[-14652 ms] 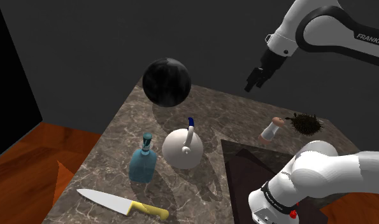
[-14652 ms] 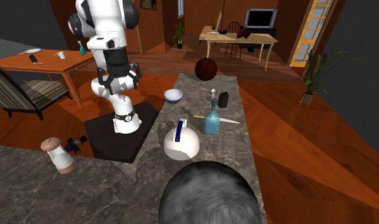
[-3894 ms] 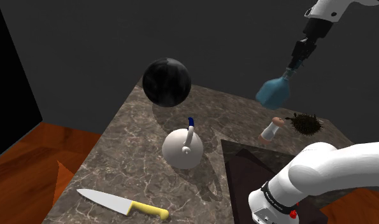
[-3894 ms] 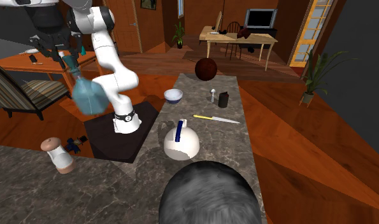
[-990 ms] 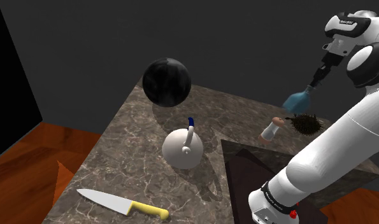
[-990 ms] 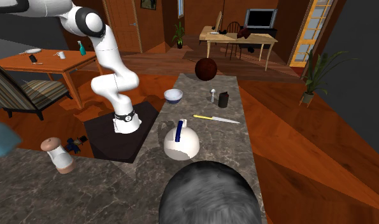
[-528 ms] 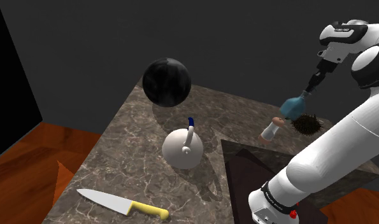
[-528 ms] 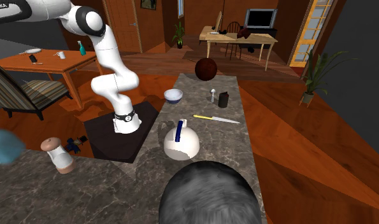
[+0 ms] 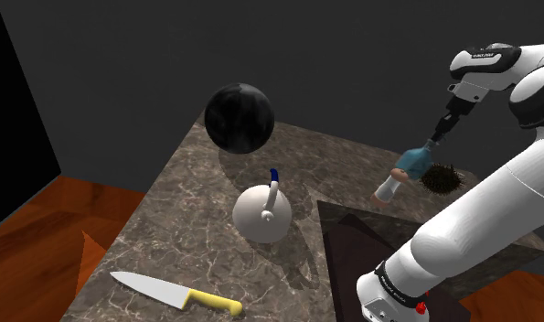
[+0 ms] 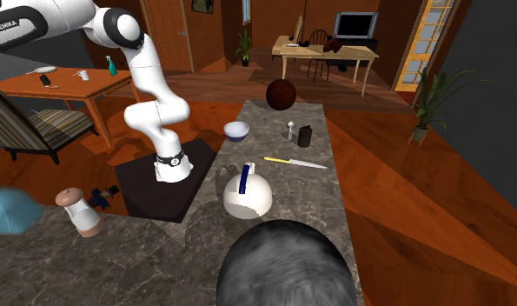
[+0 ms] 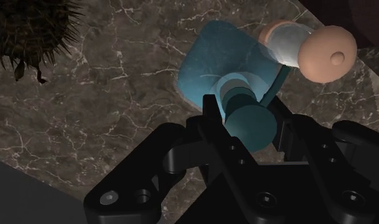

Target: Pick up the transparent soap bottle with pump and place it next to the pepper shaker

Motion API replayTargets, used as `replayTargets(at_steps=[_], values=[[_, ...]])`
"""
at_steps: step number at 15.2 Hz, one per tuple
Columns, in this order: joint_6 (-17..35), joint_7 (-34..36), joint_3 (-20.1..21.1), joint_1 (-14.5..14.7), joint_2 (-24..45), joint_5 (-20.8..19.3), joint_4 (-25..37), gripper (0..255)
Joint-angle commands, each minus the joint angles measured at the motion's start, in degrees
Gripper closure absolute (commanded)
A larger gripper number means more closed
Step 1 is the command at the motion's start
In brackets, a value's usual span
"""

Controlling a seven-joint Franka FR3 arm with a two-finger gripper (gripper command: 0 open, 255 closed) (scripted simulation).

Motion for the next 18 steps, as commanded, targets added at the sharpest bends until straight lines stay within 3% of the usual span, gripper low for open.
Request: replayTargets(at_steps=[1, 18], values=[[1.5, -0.2, -0.2, -0.1, 0.4, 0.3, -1.2, 255], [14.5, -2.0, -1.4, -0.6, 4.2, 3.2, -12.0, 255]])
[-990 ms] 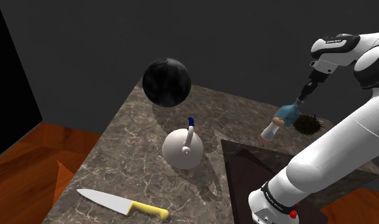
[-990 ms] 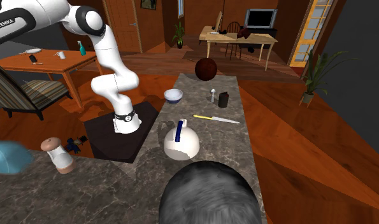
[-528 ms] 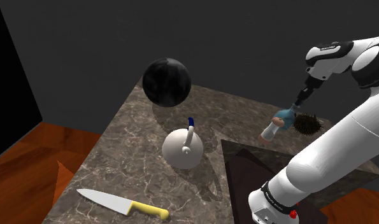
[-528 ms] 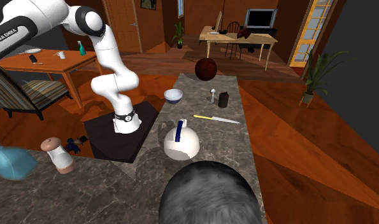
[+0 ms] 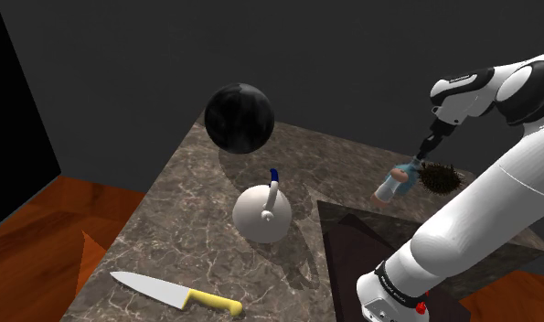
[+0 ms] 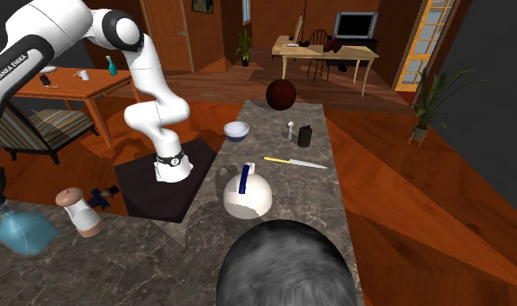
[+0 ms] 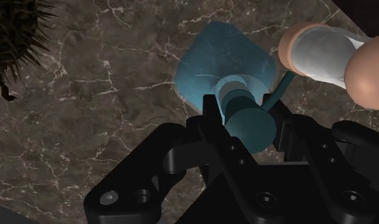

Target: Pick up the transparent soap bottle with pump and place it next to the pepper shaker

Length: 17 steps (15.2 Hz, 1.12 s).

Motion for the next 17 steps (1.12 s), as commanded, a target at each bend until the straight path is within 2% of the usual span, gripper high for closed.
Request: replayTargets(at_steps=[1, 10, 11, 16, 17], values=[[1.5, -0.4, -0.1, -0.1, 0.7, 0.6, -1.1, 255], [2.7, -0.8, -0.2, -0.2, 1.4, 1.2, -1.9, 255], [2.7, -0.8, -0.2, -0.2, 1.4, 1.2, -1.9, 0], [2.7, -0.8, -0.2, -0.2, 1.4, 1.2, -1.9, 0], [0.8, -0.2, -0.1, 0.0, 0.5, 0.4, -0.5, 0]])
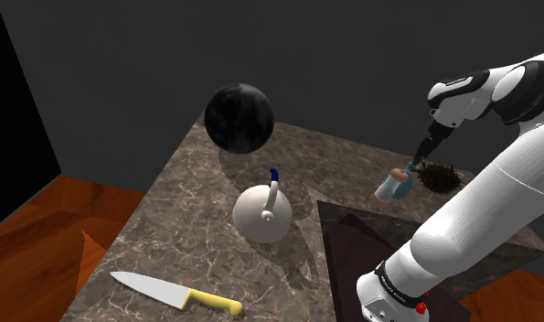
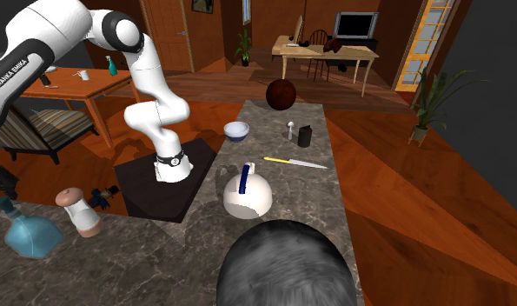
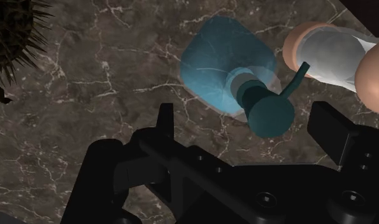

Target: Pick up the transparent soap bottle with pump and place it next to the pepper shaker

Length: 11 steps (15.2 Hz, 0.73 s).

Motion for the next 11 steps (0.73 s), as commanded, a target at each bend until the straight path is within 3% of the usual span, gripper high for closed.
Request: replayTargets(at_steps=[1, 3, 11], values=[[-2.9, 1.1, 0.3, 0.4, -1.6, -1.3, 2.0, 0], [-6.3, 1.7, 0.6, 0.6, -2.6, -2.1, 4.8, 0], [-6.3, 1.7, 0.6, 0.6, -2.6, -2.1, 4.8, 0]])
